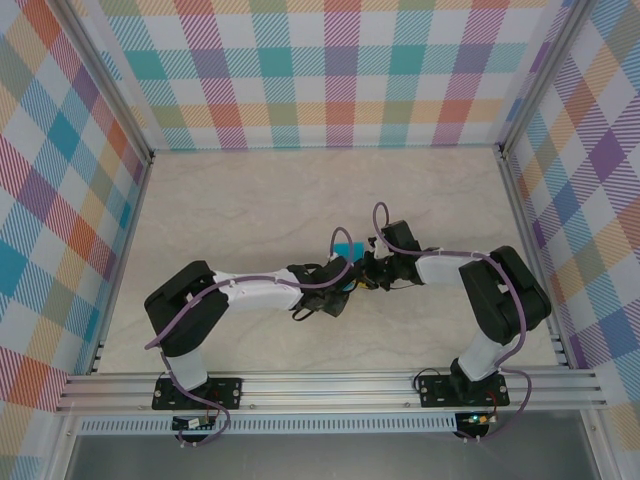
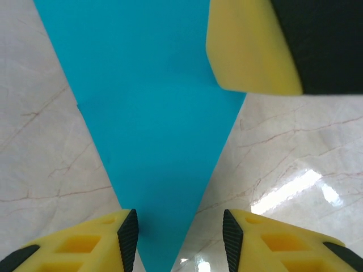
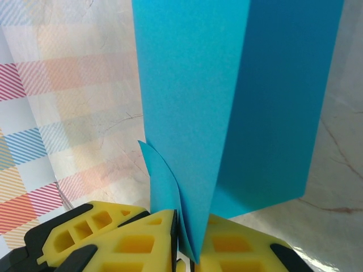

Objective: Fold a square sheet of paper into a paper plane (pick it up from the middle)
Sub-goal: Fourth fold the wing at the center of the table.

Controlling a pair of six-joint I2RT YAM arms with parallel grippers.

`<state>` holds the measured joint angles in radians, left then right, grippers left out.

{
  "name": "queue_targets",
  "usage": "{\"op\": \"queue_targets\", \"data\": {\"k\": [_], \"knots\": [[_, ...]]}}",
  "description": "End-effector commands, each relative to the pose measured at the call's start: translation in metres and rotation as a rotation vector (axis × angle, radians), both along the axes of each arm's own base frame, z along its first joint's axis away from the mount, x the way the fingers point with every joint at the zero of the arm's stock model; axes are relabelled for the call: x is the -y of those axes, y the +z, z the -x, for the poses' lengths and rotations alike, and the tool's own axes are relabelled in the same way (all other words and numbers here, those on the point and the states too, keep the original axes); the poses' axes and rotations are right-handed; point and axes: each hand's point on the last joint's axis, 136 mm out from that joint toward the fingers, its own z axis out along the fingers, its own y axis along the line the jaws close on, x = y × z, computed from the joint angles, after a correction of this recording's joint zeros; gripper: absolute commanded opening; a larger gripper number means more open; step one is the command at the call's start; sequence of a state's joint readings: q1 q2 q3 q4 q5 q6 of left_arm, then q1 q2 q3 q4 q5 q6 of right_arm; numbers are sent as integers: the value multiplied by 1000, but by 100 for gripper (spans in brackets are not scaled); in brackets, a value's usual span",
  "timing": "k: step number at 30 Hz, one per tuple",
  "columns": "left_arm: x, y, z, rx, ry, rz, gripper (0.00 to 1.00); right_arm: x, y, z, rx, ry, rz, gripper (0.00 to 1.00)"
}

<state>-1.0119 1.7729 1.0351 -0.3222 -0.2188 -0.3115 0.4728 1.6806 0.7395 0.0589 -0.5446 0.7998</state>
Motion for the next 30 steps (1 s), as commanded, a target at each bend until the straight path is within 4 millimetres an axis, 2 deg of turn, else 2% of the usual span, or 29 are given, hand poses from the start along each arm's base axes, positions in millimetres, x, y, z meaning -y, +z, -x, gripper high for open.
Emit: {"op": "queue_targets", "data": {"k": [1, 9, 19, 30], "knots": [[4, 8, -6, 64, -5, -31, 43, -8, 20, -4, 28, 23, -38, 16], [4, 6, -8, 89, -1, -56, 30, -8, 21, -4, 26, 21, -35, 16], [-1, 2, -8, 99, 6, -96, 30, -9, 23, -5, 27, 24, -35, 16], [-2, 0, -8, 107, 18, -103, 16, -8, 24, -5, 26, 24, -32, 16]]}}
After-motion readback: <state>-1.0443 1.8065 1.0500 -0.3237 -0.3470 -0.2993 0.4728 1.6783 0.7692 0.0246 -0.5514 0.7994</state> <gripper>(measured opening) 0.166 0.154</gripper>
